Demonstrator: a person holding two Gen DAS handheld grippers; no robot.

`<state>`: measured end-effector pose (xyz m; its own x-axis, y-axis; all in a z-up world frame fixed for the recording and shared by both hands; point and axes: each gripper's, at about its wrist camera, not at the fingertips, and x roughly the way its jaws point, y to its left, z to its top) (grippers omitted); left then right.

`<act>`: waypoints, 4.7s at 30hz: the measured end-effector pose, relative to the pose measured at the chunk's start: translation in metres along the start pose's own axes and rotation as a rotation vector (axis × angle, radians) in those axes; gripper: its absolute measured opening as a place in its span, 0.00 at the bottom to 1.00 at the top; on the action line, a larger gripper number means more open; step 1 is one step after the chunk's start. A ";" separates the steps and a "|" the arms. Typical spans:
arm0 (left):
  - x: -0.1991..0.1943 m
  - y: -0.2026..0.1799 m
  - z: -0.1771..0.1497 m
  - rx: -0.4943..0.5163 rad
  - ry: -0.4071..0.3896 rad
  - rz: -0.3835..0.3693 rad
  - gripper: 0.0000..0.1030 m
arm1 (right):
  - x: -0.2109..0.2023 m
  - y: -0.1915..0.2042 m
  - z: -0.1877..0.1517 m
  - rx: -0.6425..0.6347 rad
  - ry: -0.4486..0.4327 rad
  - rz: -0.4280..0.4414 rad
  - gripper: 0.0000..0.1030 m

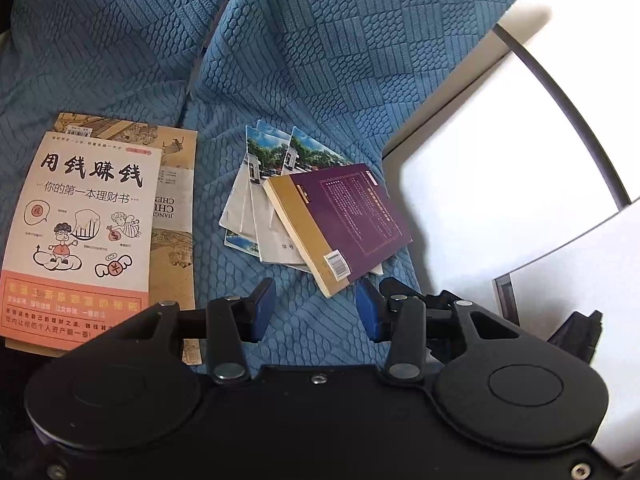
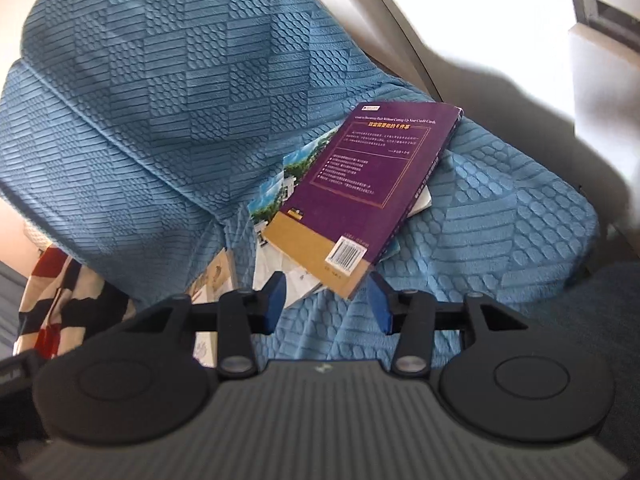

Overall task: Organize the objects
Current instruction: 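Move both tools toward the purple book lying on the white booklets, then close the right gripper on the edge of the purple book, then lift the purple book upright with the right gripper, then bring the left gripper to the purple book's spine while the right gripper holds it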

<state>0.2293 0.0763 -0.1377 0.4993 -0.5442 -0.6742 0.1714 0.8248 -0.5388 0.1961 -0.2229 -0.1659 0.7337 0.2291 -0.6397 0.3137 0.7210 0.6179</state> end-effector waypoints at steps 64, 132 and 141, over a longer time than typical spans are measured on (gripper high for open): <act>0.175 0.034 0.000 -0.487 0.159 -0.248 0.39 | 0.104 -0.067 0.029 0.221 -0.008 0.221 0.02; 0.163 0.045 0.063 -0.283 0.041 -0.187 0.52 | 0.114 -0.097 0.110 0.391 -0.207 0.207 0.15; 0.153 -0.021 0.066 0.197 0.002 0.038 0.65 | 0.110 -0.074 0.112 0.317 -0.221 0.183 0.14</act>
<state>0.3584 -0.0143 -0.1966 0.5068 -0.5126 -0.6931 0.3155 0.8585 -0.4042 0.3208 -0.3243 -0.2308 0.8951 0.1645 -0.4144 0.3106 0.4366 0.8443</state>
